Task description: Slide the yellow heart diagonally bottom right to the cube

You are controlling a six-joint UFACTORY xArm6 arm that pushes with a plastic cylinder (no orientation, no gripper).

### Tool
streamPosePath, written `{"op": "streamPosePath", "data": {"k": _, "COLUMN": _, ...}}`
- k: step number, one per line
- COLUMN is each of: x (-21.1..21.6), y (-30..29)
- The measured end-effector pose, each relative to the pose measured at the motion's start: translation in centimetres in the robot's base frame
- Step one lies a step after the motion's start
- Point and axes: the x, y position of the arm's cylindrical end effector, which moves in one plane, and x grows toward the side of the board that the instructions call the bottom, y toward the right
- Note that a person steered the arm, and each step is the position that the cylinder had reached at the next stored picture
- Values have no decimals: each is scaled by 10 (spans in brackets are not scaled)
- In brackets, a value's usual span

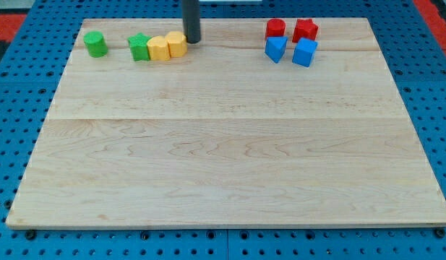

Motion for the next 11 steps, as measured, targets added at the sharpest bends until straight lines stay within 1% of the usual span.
{"op": "streamPosePath", "data": {"k": 1, "x": -5, "y": -6}}
{"op": "streamPosePath", "data": {"k": 2, "x": -33, "y": -30}}
{"op": "streamPosePath", "data": {"k": 3, "x": 26, "y": -53}}
{"op": "streamPosePath", "data": {"k": 4, "x": 104, "y": -29}}
{"op": "streamPosePath", "data": {"k": 5, "x": 110, "y": -32}}
{"op": "streamPosePath", "data": {"k": 9, "x": 108, "y": -133}}
{"op": "streamPosePath", "data": {"k": 10, "x": 147, "y": -112}}
{"op": "streamPosePath", "data": {"k": 11, "x": 168, "y": -35}}
